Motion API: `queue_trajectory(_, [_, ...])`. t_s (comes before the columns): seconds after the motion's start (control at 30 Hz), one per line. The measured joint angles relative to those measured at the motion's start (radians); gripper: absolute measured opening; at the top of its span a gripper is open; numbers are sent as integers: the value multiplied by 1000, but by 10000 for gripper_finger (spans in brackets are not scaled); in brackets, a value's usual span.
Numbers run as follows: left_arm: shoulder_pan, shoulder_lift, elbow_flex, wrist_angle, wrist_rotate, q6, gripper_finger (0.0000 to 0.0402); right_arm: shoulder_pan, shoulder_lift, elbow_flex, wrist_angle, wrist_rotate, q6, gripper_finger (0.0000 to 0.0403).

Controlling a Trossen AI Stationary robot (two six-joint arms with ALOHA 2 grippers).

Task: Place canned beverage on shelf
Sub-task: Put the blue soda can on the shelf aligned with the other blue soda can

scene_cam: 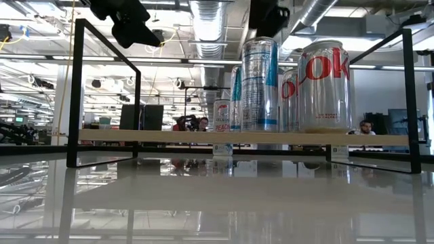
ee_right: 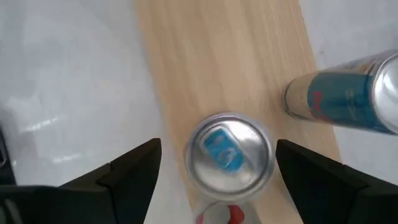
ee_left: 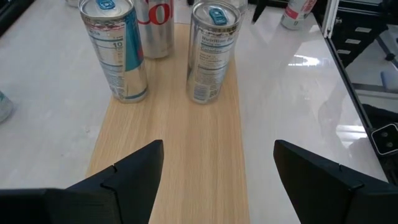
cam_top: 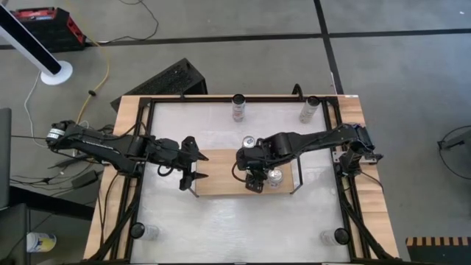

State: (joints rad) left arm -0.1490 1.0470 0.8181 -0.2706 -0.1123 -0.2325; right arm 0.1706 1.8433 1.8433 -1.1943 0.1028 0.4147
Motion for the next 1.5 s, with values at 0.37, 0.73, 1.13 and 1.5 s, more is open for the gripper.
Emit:
queue_trajectory(0.37, [0, 0, 0, 54, 0, 70, 288, 20, -2, 150, -182, 0, -444, 337])
queue_trajectory(0.73, [0, 0, 0, 59, 0, 127, 288, 0, 31, 121, -128, 6, -696, 336])
queue_trajectory(1.13, [0, 0, 0, 55, 0, 96, 288, -16, 100, 121, -137, -35, -712, 336])
queue_trajectory(1.5, [0, 0, 0, 51, 1, 67, 288, -16, 148, 121, -181, -28, -688, 331])
